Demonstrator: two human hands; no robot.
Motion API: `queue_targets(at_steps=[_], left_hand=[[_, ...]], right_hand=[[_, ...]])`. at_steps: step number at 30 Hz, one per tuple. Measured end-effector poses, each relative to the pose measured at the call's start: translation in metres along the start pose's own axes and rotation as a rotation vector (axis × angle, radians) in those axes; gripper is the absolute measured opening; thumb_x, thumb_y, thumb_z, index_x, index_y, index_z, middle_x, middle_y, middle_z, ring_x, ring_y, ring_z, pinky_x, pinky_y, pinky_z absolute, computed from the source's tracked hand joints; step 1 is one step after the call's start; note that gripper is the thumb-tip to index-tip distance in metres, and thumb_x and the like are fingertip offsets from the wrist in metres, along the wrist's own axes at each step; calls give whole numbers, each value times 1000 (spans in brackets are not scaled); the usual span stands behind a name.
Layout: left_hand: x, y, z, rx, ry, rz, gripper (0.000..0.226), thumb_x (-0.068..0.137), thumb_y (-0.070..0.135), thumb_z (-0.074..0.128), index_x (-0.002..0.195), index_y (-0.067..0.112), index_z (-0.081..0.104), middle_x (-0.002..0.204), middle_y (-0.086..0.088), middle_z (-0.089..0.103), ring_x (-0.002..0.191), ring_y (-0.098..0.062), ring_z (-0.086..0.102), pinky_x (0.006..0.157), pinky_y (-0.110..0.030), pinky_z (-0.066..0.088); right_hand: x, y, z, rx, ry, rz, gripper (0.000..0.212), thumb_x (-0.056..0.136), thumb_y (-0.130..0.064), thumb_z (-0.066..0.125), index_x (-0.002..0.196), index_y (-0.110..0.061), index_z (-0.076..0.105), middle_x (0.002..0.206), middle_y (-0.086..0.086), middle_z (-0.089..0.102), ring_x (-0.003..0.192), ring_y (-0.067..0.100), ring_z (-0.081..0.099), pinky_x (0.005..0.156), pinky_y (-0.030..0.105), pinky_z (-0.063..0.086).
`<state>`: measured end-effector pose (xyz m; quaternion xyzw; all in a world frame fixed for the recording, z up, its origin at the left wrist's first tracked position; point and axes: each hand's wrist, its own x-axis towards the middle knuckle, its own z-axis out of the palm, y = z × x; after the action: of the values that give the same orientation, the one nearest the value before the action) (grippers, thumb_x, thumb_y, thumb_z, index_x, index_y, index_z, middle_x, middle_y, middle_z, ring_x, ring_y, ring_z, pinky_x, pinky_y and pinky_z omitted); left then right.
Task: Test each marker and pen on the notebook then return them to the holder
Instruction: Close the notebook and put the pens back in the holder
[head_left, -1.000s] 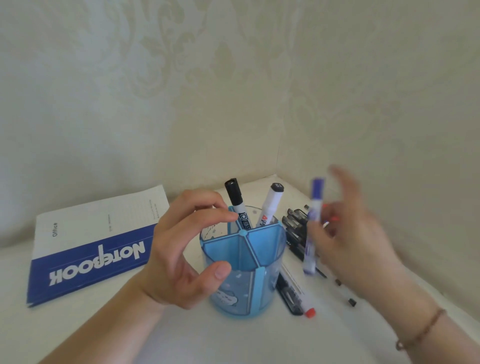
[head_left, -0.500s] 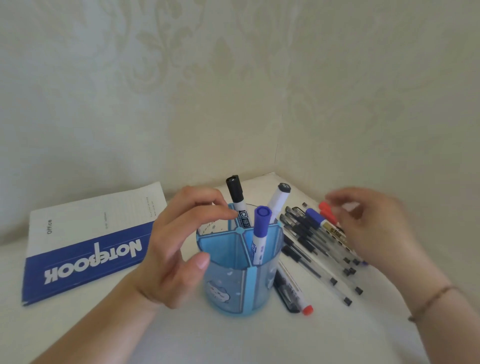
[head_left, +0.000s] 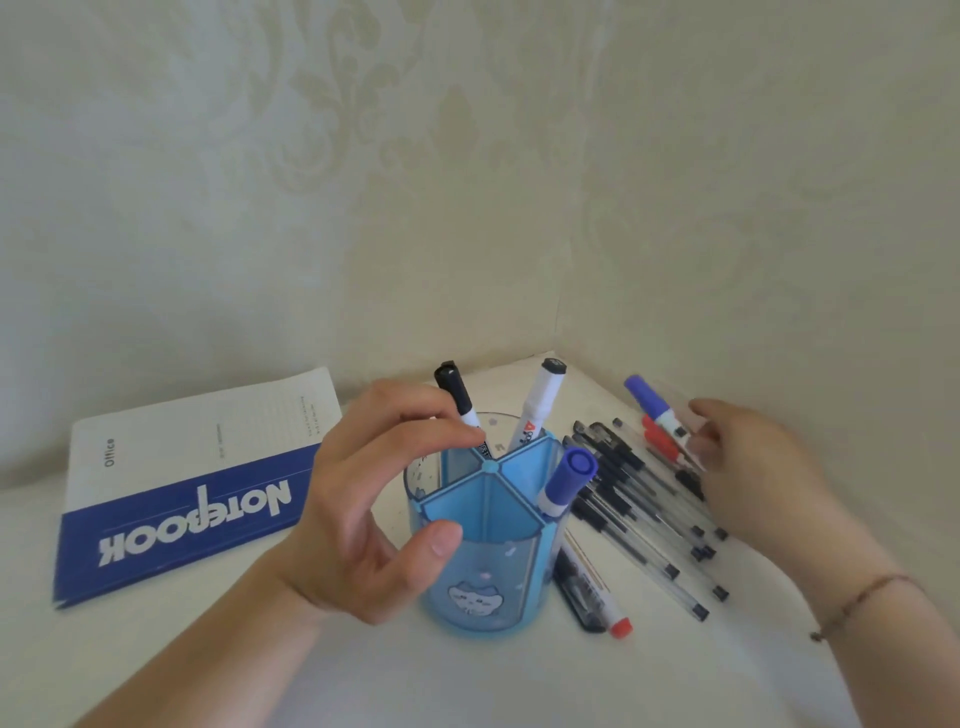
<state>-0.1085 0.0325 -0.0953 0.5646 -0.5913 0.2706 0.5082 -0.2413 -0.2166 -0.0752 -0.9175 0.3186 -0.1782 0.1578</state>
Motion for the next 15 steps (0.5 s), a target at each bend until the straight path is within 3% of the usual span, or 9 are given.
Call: queue_targets(at_steps=[2, 4, 6, 8, 10, 13, 15], left_hand=[[0, 0, 1, -5, -4, 2, 47, 92, 47, 45, 97, 5, 66, 95, -18, 60, 90, -31, 59, 74, -40, 45], [0, -1, 1, -6, -12, -3, 47, 92, 46, 46, 98, 4, 64, 96, -17, 60, 90, -32, 59, 73, -42, 45], [0, -1, 1, -3, -20, -7, 47, 92, 46, 46, 100, 3, 63, 97, -16, 60, 90, -31, 59, 73, -41, 45], [1, -1, 0, 5, -28, -8, 48, 93, 46, 45, 98, 2, 65, 97, -17, 60, 91, -30, 59, 75, -39, 45], [2, 0, -1, 7, -37, -12, 50, 94, 45, 42, 98, 1, 65, 97, -18, 59, 91, -29, 59, 76, -37, 45], [3, 1, -1, -2, -36, -12, 51, 96, 44, 37, 100, 1, 63, 98, -18, 59, 91, -30, 59, 77, -36, 44], [3, 0, -2, -7, -30, -10, 50, 96, 44, 35, 101, 2, 62, 99, -17, 59, 91, -29, 58, 77, -36, 44]], right_hand=[[-8, -7, -10, 363, 6, -9, 25, 98, -7, 48, 103, -23, 67, 106, 17, 69, 97, 37, 62, 84, 43, 48], [-20, -20, -16, 833, -42, -21, 30, 100, -8, 46, 92, -24, 69, 92, 12, 70, 89, 41, 62, 89, 52, 53], [-31, -34, -21, 1263, -93, -63, 26, 99, -5, 44, 95, -19, 67, 86, 4, 65, 82, 32, 59, 82, 37, 54], [-39, -49, -24, 1507, -132, -148, 16, 94, -7, 46, 98, -12, 62, 87, 2, 59, 77, 19, 54, 70, 27, 50], [-46, -57, -21, 1402, -143, -250, 12, 92, -14, 54, 100, -14, 63, 87, 0, 63, 73, 14, 56, 69, 25, 49], [-50, -58, -13, 953, -210, -385, 19, 88, -29, 62, 105, -22, 68, 94, -7, 73, 82, 15, 67, 77, 25, 54], [-48, -55, -17, 864, -256, -347, 29, 82, -41, 63, 107, -28, 69, 97, -7, 73, 85, 13, 68, 72, 19, 54]])
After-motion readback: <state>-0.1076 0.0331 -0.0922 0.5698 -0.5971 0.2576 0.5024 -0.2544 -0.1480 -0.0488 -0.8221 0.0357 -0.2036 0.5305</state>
